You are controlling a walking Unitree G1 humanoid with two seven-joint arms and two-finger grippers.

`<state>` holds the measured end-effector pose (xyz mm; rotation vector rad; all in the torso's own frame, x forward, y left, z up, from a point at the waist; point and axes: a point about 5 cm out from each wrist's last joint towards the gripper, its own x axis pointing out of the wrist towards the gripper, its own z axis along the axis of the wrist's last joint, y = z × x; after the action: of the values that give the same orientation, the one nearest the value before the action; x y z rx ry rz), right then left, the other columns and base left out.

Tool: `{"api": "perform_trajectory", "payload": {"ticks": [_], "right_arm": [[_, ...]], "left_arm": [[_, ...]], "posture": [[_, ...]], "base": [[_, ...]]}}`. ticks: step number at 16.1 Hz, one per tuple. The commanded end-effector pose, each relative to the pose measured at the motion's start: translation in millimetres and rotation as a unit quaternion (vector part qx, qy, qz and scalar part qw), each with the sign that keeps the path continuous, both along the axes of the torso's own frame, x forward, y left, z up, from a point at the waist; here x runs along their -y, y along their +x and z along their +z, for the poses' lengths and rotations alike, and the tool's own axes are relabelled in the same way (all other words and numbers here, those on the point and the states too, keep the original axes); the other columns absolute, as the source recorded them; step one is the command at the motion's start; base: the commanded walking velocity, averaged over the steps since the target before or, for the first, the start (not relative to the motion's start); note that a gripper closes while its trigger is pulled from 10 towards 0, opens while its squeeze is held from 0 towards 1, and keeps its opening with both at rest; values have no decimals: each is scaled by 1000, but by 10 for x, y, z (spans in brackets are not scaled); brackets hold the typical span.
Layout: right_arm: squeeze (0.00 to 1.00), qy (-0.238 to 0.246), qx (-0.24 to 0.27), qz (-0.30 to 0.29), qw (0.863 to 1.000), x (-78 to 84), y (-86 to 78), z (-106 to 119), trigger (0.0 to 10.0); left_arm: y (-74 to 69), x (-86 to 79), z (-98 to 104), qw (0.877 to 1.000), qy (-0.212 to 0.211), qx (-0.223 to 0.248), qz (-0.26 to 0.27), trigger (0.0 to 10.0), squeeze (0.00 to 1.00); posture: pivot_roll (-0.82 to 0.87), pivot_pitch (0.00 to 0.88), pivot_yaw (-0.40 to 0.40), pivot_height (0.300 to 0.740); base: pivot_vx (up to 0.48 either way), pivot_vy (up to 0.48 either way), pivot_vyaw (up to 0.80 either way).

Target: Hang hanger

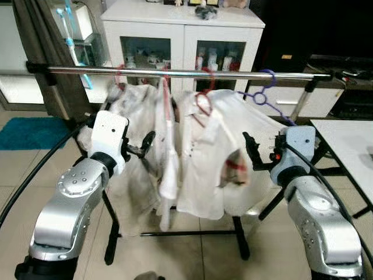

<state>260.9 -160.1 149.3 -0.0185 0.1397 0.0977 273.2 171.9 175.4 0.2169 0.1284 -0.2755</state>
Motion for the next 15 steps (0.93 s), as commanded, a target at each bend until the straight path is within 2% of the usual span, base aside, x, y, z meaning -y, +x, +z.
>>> {"api": "perform_trajectory", "payload": {"ticks": [1,4,8,11,15], "right_arm": [[1000,-15,1,-6,1000,23,36,42,10000],[1000,-26,-11,-10,1000,0,34,23,10000],[1000,15,-10,0,1000,-45,6,-12,10000],[1000,12,-23,-16,1000,-11,11,-40,10000],[1000,20,-5,-13,1000,-8,10,1,10000]], "left_arm": [[14,13,29,1000,0,8,-3,10000,1000],[55,40,47,1000,2,13,-8,10000,1000],[39,40,31,1000,3,13,-12,10000,1000],[27,64,25,1000,4,18,-17,10000,1000],[37,67,-3,999,8,31,-3,10000,1000]], "posture": [[-25,0,7,740],[-29,0,13,740],[-22,0,7,740],[-21,0,6,740],[-27,0,8,740]], "base": [[0,405,0],[0,398,0],[0,395,0],[0,0,0],[0,0,0]]}}
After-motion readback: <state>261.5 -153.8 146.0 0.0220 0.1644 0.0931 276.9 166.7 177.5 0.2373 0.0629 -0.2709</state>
